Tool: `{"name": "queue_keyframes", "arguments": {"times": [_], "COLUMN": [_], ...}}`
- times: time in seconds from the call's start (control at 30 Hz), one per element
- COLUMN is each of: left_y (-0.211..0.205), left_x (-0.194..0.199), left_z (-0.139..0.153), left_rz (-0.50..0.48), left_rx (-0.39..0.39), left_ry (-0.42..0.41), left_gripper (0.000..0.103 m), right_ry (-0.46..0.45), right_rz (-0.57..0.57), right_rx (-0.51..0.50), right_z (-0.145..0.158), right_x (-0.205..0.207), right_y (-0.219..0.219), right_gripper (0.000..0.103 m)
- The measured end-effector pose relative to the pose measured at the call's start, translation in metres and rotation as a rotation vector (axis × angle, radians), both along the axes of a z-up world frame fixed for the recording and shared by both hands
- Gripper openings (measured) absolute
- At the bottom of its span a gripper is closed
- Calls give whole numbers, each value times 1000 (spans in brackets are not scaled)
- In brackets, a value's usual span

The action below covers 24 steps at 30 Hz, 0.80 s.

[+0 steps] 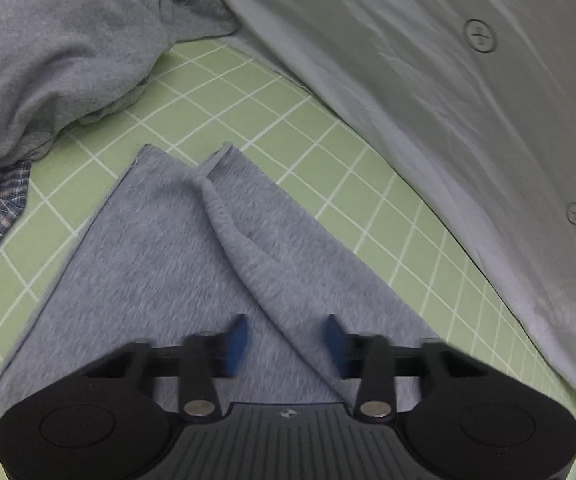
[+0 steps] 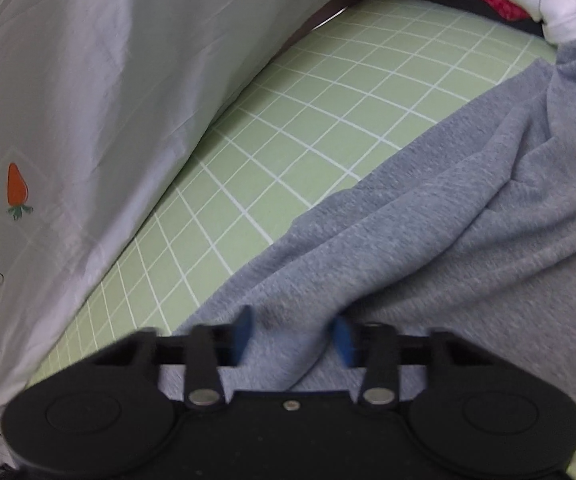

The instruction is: Fold clothes

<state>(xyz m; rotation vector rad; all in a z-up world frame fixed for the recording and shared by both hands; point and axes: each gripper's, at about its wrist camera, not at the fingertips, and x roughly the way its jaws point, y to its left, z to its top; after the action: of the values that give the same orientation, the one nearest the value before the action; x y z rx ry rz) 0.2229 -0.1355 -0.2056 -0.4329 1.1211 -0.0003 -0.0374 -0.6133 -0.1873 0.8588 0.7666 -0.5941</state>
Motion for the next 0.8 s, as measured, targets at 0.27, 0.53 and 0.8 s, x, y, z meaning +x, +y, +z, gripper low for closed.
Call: {"name": "queue_keyframes", "arguments": {"times": [0.27, 0.53, 0.8], "left_y": [-8, -21, 40], "left_x": [29, 27, -69], "left_z": [17, 47, 34], "left_rz": [-10, -40, 29], "left_rx": [10, 137, 228], "left_ry": [-103, -210, -46], "left_gripper": [0, 79, 79], "right_ry": [-103, -178, 5], "right_rz": [-13, -82, 164], "right_rx": [62, -55, -152], "right_z": [4, 12, 4], "right_x": [14, 32, -2], "right_y": [-27, -35, 26], "right_gripper": [2, 77, 84]}}
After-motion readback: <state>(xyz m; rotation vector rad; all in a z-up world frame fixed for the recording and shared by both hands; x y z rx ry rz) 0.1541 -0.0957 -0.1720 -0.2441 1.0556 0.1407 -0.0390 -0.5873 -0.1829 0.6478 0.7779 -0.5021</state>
